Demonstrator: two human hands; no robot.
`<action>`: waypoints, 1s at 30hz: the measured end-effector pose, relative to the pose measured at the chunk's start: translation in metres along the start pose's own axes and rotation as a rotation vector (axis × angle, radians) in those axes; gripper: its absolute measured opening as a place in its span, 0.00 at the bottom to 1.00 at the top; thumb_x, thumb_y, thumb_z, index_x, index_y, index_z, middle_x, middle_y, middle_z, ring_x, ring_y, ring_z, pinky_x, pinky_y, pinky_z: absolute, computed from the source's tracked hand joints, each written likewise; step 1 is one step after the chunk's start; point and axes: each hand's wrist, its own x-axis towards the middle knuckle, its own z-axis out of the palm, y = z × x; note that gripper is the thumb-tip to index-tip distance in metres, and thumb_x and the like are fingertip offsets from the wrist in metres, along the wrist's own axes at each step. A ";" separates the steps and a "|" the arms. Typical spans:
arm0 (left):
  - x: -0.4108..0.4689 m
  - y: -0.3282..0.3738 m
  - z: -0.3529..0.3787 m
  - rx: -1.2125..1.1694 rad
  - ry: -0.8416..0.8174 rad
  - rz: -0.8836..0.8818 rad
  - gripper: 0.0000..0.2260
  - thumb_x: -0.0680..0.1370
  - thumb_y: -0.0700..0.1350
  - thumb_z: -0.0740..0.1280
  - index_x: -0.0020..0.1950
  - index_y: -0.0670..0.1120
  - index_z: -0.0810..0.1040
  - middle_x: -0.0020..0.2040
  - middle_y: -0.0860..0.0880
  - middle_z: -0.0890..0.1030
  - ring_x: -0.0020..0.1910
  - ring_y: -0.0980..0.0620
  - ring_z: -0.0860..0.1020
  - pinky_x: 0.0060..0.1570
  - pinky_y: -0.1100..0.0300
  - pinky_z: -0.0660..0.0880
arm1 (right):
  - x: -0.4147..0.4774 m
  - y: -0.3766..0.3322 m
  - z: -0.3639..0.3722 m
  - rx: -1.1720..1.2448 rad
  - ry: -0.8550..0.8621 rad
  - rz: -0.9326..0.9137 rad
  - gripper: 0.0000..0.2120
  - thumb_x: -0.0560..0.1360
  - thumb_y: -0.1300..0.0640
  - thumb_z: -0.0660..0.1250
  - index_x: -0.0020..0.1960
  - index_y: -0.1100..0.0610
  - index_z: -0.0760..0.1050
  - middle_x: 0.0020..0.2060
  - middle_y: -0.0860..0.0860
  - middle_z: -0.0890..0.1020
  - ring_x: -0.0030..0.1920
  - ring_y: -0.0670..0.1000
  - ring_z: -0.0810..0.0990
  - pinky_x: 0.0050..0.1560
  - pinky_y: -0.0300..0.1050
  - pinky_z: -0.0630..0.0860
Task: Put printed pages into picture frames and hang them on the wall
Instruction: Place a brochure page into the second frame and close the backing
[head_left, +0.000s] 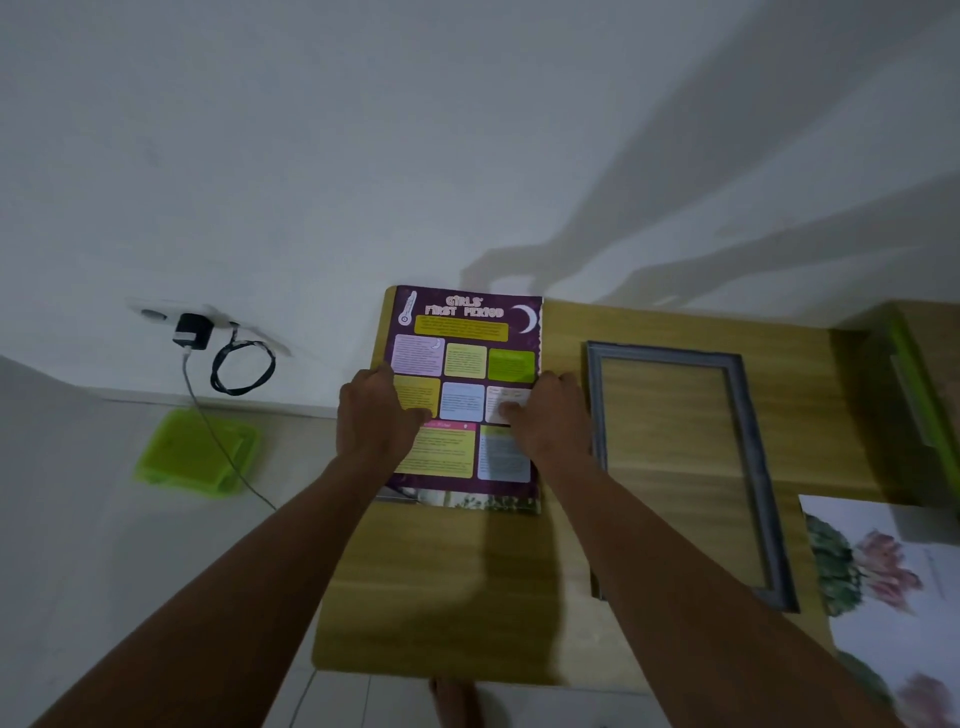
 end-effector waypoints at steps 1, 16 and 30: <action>0.001 -0.002 0.001 -0.013 0.006 -0.018 0.21 0.69 0.46 0.78 0.59 0.42 0.78 0.52 0.41 0.82 0.50 0.43 0.79 0.46 0.58 0.70 | 0.002 0.000 0.000 0.019 -0.004 0.007 0.20 0.72 0.48 0.74 0.58 0.57 0.74 0.57 0.55 0.74 0.59 0.57 0.75 0.57 0.55 0.76; 0.015 -0.012 0.003 -0.119 0.040 -0.163 0.20 0.70 0.45 0.76 0.61 0.43 0.78 0.54 0.44 0.83 0.52 0.44 0.80 0.53 0.49 0.76 | 0.016 0.005 0.000 0.338 0.076 0.107 0.06 0.75 0.62 0.68 0.46 0.54 0.73 0.44 0.51 0.80 0.45 0.51 0.79 0.36 0.42 0.73; 0.013 -0.008 0.005 -0.027 0.013 -0.139 0.21 0.72 0.49 0.75 0.62 0.45 0.78 0.56 0.41 0.78 0.56 0.42 0.76 0.53 0.49 0.74 | 0.008 0.007 -0.006 0.172 0.152 0.048 0.04 0.79 0.56 0.66 0.51 0.56 0.78 0.47 0.52 0.83 0.44 0.51 0.79 0.39 0.43 0.71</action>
